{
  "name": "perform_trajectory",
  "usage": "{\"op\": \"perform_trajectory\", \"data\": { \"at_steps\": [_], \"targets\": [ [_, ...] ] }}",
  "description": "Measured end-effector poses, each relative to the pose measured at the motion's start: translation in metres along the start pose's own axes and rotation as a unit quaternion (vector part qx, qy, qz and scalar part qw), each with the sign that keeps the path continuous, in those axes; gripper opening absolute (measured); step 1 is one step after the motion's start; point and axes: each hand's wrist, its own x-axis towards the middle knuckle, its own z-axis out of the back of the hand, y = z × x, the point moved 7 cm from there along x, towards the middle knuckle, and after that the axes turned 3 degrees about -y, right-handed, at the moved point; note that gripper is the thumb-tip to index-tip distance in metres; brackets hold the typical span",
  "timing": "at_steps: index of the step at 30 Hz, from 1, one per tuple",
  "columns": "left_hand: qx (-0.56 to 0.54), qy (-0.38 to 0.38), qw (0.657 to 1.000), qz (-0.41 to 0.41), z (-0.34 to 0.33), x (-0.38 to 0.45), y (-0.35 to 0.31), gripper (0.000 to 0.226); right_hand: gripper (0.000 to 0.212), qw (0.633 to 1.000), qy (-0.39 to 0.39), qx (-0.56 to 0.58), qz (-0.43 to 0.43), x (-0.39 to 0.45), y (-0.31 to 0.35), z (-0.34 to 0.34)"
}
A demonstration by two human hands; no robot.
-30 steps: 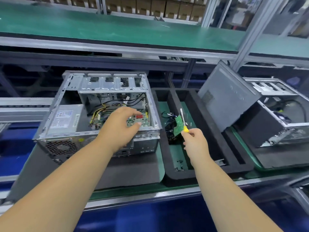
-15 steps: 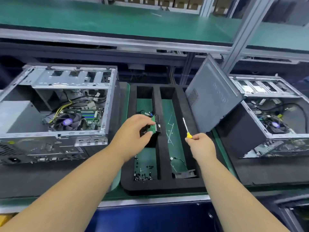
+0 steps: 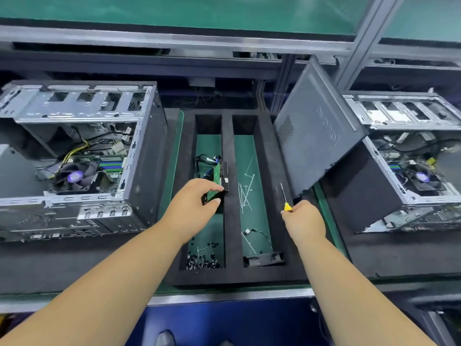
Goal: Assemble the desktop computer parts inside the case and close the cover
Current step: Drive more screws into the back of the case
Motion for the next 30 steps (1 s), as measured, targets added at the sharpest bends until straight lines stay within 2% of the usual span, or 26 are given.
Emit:
{"op": "perform_trajectory", "data": {
  "at_steps": [12,14,16,17,19,21,22,24,30],
  "targets": [
    [0.003,0.016,1.0,0.001,-0.002,0.003,-0.004,0.027,0.03,1.0,0.008,-0.003,-0.007,0.001,-0.002,0.001],
    [-0.005,0.017,1.0,0.003,-0.003,0.003,-0.003,0.027,0.026,0.999,-0.034,0.011,0.027,-0.004,0.002,0.008],
    [-0.006,0.022,1.0,0.003,-0.004,0.002,-0.002,0.027,0.025,0.989,-0.079,0.027,0.125,-0.011,0.016,0.019],
    [-0.004,0.025,1.0,0.001,-0.005,0.002,-0.002,0.027,0.022,0.979,-0.068,0.025,0.19,-0.015,0.026,0.02],
    [-0.003,0.025,1.0,0.0,-0.006,0.003,-0.001,0.027,0.016,0.952,0.04,-0.035,0.302,-0.024,0.045,0.008],
    [-0.004,0.022,1.0,0.0,-0.006,0.003,0.0,0.027,0.014,0.912,0.169,-0.148,0.344,-0.036,0.051,-0.014],
    [-0.007,0.022,1.0,0.0,-0.006,0.003,0.0,0.027,0.014,0.896,0.208,-0.191,0.342,-0.04,0.05,-0.022],
    [-0.012,0.027,1.0,0.0,-0.009,0.001,0.001,0.028,0.017,0.883,0.241,-0.231,0.33,-0.045,0.047,-0.032],
    [-0.008,0.046,0.999,0.006,-0.019,-0.006,0.008,0.029,0.02,0.86,0.266,-0.282,0.33,-0.05,0.044,-0.04]
  ]
}}
